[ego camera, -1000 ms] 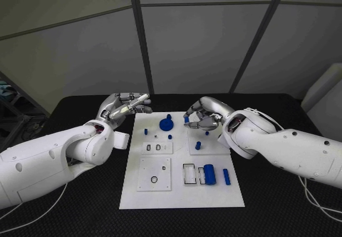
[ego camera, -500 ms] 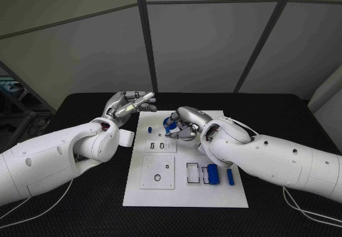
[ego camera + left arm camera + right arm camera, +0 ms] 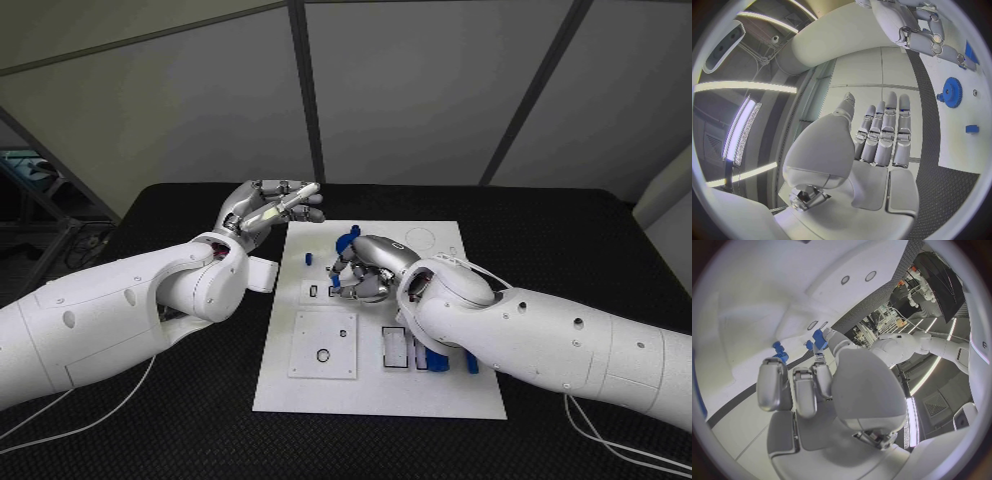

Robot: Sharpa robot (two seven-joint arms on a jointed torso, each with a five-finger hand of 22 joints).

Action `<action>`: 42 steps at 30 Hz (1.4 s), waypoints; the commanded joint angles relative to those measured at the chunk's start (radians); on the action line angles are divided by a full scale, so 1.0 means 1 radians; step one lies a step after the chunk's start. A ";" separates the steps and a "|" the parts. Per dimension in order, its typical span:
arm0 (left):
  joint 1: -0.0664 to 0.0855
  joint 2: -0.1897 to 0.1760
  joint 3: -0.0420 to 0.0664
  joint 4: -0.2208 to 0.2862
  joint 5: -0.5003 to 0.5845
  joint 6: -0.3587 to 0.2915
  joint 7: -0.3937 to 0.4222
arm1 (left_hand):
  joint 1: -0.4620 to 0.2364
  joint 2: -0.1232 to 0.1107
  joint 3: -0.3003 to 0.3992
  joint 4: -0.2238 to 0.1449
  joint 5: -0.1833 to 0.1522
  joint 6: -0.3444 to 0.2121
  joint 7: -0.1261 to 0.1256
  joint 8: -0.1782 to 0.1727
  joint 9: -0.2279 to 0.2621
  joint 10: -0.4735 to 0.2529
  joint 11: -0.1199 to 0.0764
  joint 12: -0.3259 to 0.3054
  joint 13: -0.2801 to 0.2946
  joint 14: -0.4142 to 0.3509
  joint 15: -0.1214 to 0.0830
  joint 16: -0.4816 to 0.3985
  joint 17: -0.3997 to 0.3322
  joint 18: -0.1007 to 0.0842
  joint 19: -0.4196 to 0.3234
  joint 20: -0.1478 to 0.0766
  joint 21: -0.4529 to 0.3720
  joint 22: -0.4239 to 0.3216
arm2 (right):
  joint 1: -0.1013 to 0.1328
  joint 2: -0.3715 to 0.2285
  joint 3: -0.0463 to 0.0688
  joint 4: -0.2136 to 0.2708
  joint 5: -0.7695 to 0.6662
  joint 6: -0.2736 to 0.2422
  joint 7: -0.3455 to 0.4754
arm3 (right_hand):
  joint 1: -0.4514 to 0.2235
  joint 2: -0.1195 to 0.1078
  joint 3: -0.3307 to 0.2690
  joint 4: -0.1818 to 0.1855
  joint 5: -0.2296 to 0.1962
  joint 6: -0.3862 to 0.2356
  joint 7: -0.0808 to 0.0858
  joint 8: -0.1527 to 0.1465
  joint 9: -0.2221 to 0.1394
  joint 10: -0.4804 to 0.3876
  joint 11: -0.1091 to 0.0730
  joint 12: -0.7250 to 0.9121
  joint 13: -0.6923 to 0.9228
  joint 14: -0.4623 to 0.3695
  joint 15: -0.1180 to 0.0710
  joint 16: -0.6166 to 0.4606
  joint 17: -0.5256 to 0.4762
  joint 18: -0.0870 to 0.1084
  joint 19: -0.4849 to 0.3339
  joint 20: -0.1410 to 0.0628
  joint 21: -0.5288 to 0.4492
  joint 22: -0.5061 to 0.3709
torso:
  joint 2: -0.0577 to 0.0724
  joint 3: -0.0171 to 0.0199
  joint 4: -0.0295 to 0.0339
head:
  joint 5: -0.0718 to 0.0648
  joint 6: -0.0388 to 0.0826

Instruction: Assemble the parts on the task board

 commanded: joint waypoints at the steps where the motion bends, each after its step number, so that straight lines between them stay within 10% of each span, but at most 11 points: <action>1: 0.001 0.001 0.001 0.002 -0.005 0.010 0.005 | -0.001 0.003 0.000 -0.006 -0.006 0.005 0.001 -0.007 0.000 -0.001 -0.004 -0.002 -0.001 -0.005 -0.002 -0.004 0.001 -0.001 -0.004 0.000 -0.003 -0.001 | -0.002 0.005 -0.001 -0.006 -0.027 0.014 -0.020 | -0.008 -0.001 0.004 -0.001 -0.005 -0.002 0.001 0.005 0.024 -0.007 0.000 -0.004 0.027 0.093 0.001 0.004 0.220 -0.009 0.000 0.001 0.001 -0.001 | 0.001 0.0001 -0.0005 | 0.001 -0.002; 42: 0.001 -0.001 0.001 0.003 -0.005 0.011 0.001 | -0.002 0.004 0.000 -0.007 -0.006 0.005 0.001 -0.007 0.000 0.000 -0.004 -0.002 -0.001 -0.006 -0.002 -0.005 0.002 -0.001 -0.004 0.000 -0.003 -0.001 | -0.006 0.007 -0.004 -0.028 -0.056 0.082 -0.053 | -0.040 -0.018 -0.003 0.002 -0.022 -0.032 0.012 -0.007 0.020 -0.021 0.009 -0.018 0.014 0.092 0.008 0.002 0.216 -0.007 -0.004 0.007 -0.004 -0.007 | 0.000 0.0001 -0.0004 | -0.003 -0.013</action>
